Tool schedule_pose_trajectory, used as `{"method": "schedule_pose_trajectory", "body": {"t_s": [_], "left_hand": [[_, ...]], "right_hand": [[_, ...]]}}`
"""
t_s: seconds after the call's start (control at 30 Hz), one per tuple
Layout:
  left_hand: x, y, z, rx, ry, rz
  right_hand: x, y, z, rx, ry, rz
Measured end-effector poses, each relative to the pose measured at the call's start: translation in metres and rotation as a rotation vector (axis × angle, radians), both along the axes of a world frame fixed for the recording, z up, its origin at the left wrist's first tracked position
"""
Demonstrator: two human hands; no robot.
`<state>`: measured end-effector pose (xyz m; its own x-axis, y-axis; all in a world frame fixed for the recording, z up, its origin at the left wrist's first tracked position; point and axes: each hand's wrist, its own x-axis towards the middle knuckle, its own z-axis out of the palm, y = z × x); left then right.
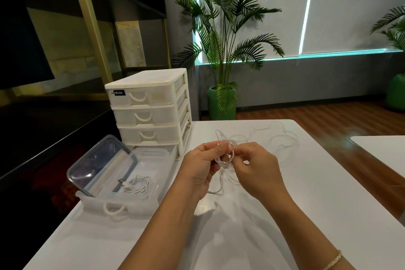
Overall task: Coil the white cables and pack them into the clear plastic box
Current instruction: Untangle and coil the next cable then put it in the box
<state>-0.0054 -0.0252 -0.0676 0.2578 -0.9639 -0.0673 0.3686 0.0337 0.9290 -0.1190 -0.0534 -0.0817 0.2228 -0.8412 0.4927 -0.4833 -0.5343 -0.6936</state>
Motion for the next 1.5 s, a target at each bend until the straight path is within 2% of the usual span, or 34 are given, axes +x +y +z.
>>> {"method": "schedule_pose_trajectory", "body": {"t_s": [0.17, 0.23, 0.43, 0.7, 0.83, 0.9, 1.03, 1.2, 1.5], "left_hand": [[0.001, 0.000, -0.001, -0.031, 0.018, -0.025], [0.001, -0.001, -0.002, -0.034, -0.032, -0.006], [0.008, -0.002, -0.003, -0.096, -0.400, 0.131], [0.004, 0.001, -0.006, -0.194, -0.860, 0.280], [0.003, 0.000, -0.009, -0.284, -1.003, 0.373], [0.003, 0.000, -0.009, -0.303, -1.067, 0.412], [0.004, -0.001, -0.010, -0.317, -1.096, 0.459], [0.005, -0.002, -0.012, -0.271, -1.034, 0.401], [0.007, -0.001, -0.007, -0.134, -0.847, 0.292]], "right_hand": [[-0.001, 0.000, 0.001, 0.038, -0.073, 0.039], [-0.001, -0.001, 0.001, 0.052, -0.081, 0.026], [0.002, 0.000, 0.000, 0.293, -0.308, 0.088], [0.003, 0.000, 0.003, 0.378, -0.277, 0.076], [0.001, 0.003, 0.007, 0.356, -0.214, 0.066], [0.001, 0.002, 0.006, 0.418, -0.236, 0.076], [0.001, 0.000, 0.006, 0.593, -0.415, 0.088], [0.000, -0.001, 0.005, 0.651, -0.604, 0.127], [0.003, 0.001, 0.005, 0.585, -0.606, 0.158]]}}
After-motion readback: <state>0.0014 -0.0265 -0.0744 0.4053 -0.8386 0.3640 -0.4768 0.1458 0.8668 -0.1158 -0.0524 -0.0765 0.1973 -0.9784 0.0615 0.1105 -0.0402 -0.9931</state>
